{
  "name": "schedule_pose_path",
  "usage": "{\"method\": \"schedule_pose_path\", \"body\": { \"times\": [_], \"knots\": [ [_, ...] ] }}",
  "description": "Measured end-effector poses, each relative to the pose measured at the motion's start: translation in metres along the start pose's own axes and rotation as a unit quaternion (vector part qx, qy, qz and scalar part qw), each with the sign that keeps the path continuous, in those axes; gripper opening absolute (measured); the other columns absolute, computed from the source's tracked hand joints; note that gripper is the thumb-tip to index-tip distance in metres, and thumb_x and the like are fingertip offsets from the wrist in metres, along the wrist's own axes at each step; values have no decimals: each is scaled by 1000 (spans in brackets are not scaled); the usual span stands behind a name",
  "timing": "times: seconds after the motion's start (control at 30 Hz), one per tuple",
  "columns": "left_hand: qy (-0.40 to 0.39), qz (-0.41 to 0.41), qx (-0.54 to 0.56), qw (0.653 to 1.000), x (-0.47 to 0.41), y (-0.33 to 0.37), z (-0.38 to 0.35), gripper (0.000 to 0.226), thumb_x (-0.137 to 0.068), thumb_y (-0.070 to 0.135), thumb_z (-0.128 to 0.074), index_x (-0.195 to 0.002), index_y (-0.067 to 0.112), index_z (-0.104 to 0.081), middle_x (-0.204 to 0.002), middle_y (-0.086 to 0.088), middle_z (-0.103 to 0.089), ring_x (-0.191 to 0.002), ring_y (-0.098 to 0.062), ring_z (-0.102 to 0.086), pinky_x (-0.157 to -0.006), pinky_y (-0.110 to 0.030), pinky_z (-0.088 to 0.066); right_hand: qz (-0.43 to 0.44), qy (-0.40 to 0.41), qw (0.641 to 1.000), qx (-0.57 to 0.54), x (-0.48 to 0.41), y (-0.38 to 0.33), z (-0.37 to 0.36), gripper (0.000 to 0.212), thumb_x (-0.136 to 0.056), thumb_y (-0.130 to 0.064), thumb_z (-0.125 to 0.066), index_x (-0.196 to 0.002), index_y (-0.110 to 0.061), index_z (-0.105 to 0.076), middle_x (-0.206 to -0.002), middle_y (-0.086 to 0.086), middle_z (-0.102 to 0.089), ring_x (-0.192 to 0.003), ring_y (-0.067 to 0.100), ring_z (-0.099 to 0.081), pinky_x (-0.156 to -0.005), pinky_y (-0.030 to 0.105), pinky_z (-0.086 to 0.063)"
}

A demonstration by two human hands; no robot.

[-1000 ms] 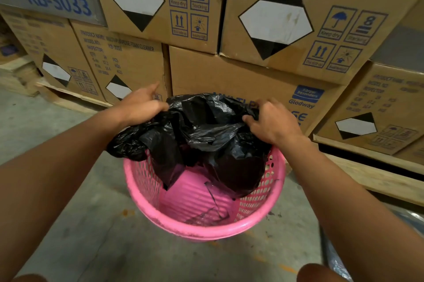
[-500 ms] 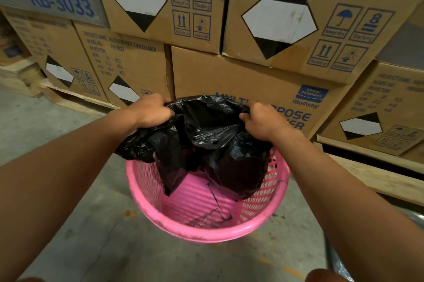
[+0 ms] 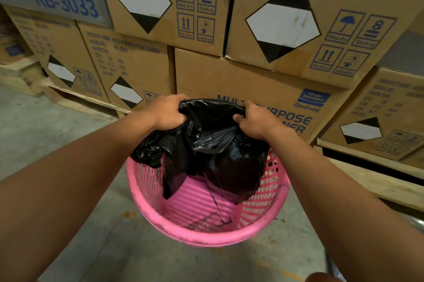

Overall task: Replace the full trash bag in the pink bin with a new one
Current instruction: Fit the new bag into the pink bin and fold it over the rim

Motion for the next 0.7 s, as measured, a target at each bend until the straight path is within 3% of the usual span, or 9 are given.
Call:
{"method": "schedule_pose_path", "body": {
  "times": [0.1,0.23,0.33,0.4,0.47,0.6,0.7],
  "knots": [
    [-19,5,4,1000,-1,-1,-1,53,-86,20,-66,-137,26,-54,-126,-5,-64,-116,-27,-59,-89,-29,-43,3,-14,1000,8,1,4,-1,50,-102,-43,-53,-141,-14,-41,-137,17,-57,-125,38,-54,-97,44,-47],
    [-42,8,-11,999,-5,-3,-3,29,-87,21,-64,-115,26,-60,-110,-5,-66,-110,-29,-61,-82,-30,-43,3,-9,997,72,8,7,5,42,-103,-41,-53,-131,-9,-51,-130,17,-60,-121,38,-55,-88,41,-46],
    [12,-21,-55,998,-5,1,1,54,-88,26,-63,-141,34,-49,-133,-7,-63,-124,-33,-56,-94,-38,-49,59,95,980,165,18,-13,17,33,-100,-31,-58,-123,-8,-55,-121,15,-63,-114,39,-60,-80,41,-48],
    [31,-43,-67,996,-3,4,0,58,-94,28,-59,-147,40,-39,-142,-6,-58,-130,-32,-53,-103,-41,-47,105,148,970,163,22,-27,20,27,-95,-17,-58,-121,-8,-55,-117,14,-64,-109,39,-62,-73,41,-47],
    [32,-48,-71,996,-5,0,-2,47,-99,30,-54,-144,36,-45,-137,-9,-61,-126,-32,-55,-103,-41,-46,129,135,972,142,18,-32,15,31,-94,-11,-58,-124,-7,-53,-119,14,-63,-111,40,-60,-75,41,-47],
    [20,-35,-66,997,-4,-9,1,35,-100,36,-52,-135,32,-53,-127,-5,-66,-117,-29,-60,-100,-45,-48,108,65,987,100,8,-23,1,36,-100,-20,-56,-133,-8,-47,-130,15,-57,-120,40,-56,-91,48,-51],
    [1,-19,-72,997,-3,-14,0,15,-96,42,-54,-110,36,-58,-110,-2,-68,-105,-28,-63,-92,-45,-52,74,39,994,77,1,-13,-2,30,-102,-28,-54,-125,-10,-48,-129,18,-58,-120,40,-55,-93,47,-49]
  ]
}}
Point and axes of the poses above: each hand's wrist, its own x-axis away from the middle knuckle, its own z-axis out of the back of the hand, y = z × x, the point moved 8 cm from there along -x, towards the middle knuckle
